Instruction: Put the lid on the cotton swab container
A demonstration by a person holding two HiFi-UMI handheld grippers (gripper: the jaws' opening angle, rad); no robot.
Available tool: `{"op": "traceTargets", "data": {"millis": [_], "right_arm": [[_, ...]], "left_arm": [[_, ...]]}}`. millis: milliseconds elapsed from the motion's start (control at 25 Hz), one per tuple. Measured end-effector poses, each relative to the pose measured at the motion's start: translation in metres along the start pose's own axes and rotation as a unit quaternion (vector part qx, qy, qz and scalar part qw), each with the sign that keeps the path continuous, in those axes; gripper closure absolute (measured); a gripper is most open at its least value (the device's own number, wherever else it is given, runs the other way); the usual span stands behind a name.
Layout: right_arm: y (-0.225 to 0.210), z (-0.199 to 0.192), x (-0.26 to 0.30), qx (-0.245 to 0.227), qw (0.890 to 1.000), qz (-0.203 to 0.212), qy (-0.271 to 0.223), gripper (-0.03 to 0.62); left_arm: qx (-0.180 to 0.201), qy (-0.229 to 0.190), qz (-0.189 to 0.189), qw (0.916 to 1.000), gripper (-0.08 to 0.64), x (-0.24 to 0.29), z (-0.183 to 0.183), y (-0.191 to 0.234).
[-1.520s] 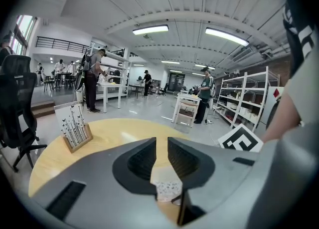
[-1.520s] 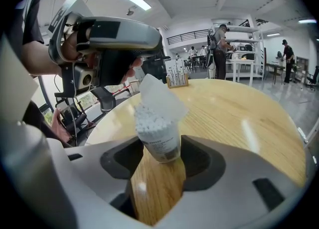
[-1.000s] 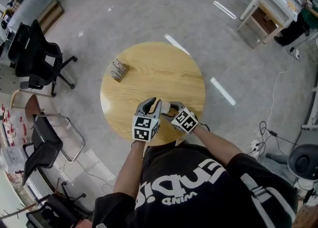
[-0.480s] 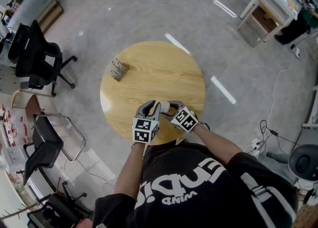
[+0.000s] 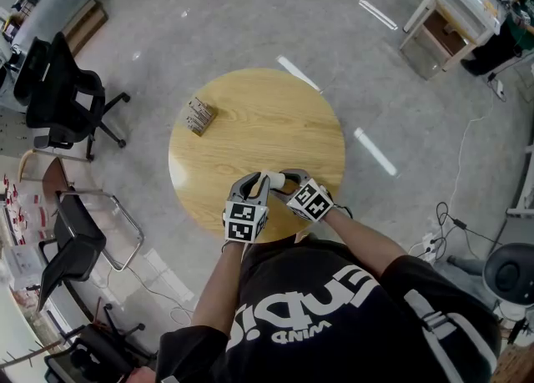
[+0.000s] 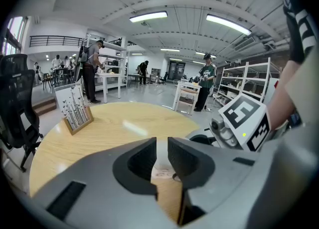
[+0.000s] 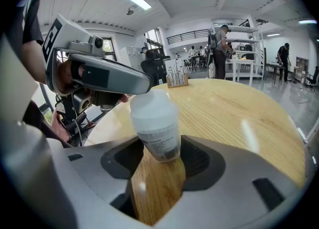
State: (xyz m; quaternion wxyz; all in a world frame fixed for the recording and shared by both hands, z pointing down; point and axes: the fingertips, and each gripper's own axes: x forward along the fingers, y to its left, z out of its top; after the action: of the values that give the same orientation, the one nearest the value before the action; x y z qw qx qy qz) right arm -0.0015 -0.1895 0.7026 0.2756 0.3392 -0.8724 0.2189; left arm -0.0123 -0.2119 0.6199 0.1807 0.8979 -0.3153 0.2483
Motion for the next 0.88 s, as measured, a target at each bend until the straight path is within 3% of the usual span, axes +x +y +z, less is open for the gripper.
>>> {"op": "traceTargets", "data": {"millis": [880], "right_arm": [[-0.0003,0.0005,0.002,-0.002,1.0,-0.001,0.002,0.364]], "left_arm": [[-0.01,-0.026,0.019,0.9994,0.494,-0.0001,-0.0055,0.0051]]}}
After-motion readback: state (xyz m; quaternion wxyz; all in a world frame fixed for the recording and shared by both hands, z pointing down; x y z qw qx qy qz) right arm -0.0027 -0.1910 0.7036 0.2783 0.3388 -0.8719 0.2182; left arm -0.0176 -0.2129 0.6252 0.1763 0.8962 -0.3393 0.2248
